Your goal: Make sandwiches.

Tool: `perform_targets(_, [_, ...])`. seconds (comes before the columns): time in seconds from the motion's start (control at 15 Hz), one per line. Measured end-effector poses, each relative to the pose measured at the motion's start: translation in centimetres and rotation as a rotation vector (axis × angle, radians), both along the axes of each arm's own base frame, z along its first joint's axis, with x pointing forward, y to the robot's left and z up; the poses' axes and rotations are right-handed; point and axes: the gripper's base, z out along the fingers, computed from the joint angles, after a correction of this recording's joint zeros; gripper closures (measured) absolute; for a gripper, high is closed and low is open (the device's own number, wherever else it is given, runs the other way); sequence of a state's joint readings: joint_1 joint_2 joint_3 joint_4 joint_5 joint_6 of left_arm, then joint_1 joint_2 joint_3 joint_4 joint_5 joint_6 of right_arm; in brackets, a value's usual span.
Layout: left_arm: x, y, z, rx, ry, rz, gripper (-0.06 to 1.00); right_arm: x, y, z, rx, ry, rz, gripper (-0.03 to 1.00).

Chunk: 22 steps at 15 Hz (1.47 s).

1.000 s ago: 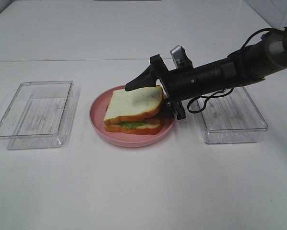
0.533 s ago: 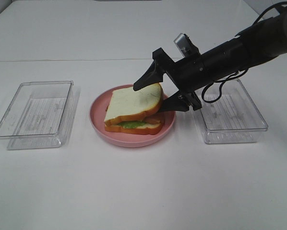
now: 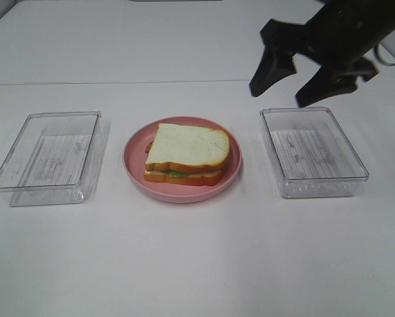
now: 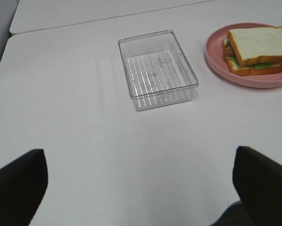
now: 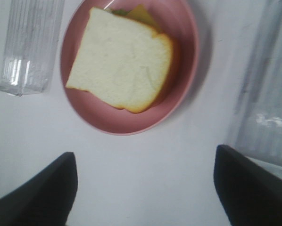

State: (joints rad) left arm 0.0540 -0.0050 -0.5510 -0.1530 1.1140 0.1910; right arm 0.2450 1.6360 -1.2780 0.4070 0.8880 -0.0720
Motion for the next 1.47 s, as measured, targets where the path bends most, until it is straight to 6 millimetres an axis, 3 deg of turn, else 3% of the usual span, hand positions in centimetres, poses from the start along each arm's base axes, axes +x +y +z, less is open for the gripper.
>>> perform_targets(0.27, [0.0, 0.0, 0.0, 0.0, 0.0, 0.0, -0.05, -6.8, -4.1, 8.6, -0.215, -0.231, -0.039, 0.2])
perform_targets(0.33, [0.0, 0.0, 0.0, 0.0, 0.0, 0.0, -0.05, -8.1, -4.7, 9.5, -0.252, -0.243, -0.039, 0.2])
perform_targets(0.47, [0.0, 0.0, 0.0, 0.0, 0.0, 0.0, -0.05, -12.6, -7.2, 12.3, -0.382, -0.29, -0.083, 0.19])
perform_targets(0.6, [0.0, 0.0, 0.0, 0.0, 0.0, 0.0, -0.05, -16.9, -9.5, 15.1, -0.459, -0.445, -0.186, 0.15])
perform_targets(0.67, [0.0, 0.0, 0.0, 0.0, 0.0, 0.0, -0.05, -21.7, -11.1, 17.0, -0.417, -0.587, -0.29, 0.12])
perform_targets(0.8, [0.0, 0.0, 0.0, 0.0, 0.0, 0.0, -0.05, -25.2, -11.8, 17.8, -0.358, -0.675, -0.332, 0.12])
perform_targets(0.93, [0.0, 0.0, 0.0, 0.0, 0.0, 0.0, -0.05, -29.0, -12.4, 18.0, -0.27, -0.765, -0.355, 0.12])
perform_targets(1.07, [0.0, 0.0, 0.0, 0.0, 0.0, 0.0, -0.05, -31.4, -12.7, 16.4, -0.243, -0.798, -0.32, 0.12])
perform_targets(1.2, [0.0, 0.0, 0.0, 0.0, 0.0, 0.0, -0.05, -32.3, -12.7, 14.1, -0.264, -0.789, -0.262, 0.12])
perform_targets(1.47, [0.0, 0.0, 0.0, 0.0, 0.0, 0.0, -0.05, -33.3, -12.4, 6.5, -0.316, -0.707, -0.107, 0.12])
